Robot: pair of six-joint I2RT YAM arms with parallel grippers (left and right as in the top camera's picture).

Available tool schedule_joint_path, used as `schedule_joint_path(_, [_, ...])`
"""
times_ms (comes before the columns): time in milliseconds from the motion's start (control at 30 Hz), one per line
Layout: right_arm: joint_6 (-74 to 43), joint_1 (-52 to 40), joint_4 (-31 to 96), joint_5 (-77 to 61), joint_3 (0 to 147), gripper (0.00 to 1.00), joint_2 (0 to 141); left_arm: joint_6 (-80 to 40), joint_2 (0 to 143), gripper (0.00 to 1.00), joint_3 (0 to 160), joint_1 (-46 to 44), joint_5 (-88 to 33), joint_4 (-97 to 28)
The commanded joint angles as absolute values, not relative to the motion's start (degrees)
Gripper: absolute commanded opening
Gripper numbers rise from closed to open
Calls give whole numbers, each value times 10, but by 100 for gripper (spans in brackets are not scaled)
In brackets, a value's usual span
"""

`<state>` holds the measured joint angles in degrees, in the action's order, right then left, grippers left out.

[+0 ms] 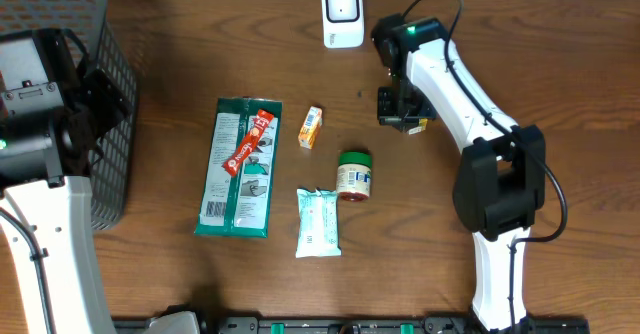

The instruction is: Scan the item barcode

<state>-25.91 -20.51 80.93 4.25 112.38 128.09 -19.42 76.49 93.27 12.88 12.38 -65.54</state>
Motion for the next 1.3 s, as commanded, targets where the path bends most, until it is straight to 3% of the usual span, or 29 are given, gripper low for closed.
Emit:
schedule_joint_path(0, [-272, -206, 814, 44, 1120, 6, 1286, -189, 767, 88, 936, 131, 131, -655])
schedule_joint_path(200, [-177, -189, 823, 25, 1184, 18, 1270, -189, 767, 88, 936, 131, 131, -656])
schedule_joint_path(233, [-161, -186, 825, 25, 1196, 24, 1267, -189, 767, 88, 936, 131, 131, -656])
schedule_joint_path(300, [-126, -178, 825, 27, 1229, 52, 1259, -189, 767, 88, 936, 131, 131, -656])
schedule_joint_path(333, [-111, -174, 825, 27, 1242, 57, 1255, -189, 767, 88, 936, 131, 131, -656])
schedule_joint_path(400, [-70, -166, 828, 27, 1256, 76, 1248, -189, 767, 88, 936, 131, 131, -656])
schedule_joint_path(567, [-31, -136, 788, 27, 1240, 69, 1253, -189, 767, 88, 936, 131, 131, -656])
schedule_joint_path(667, [-30, -119, 718, 20, 1194, 56, 1260, -189, 767, 88, 936, 131, 131, -656])
schedule_joint_path(800, [18, -113, 648, -58, 1142, 57, 1260, -189, 767, 88, 936, 131, 131, -656])
schedule_joint_path(1267, [18, -118, 476, -50, 979, 50, 1260, -189, 767, 88, 936, 131, 131, -655])
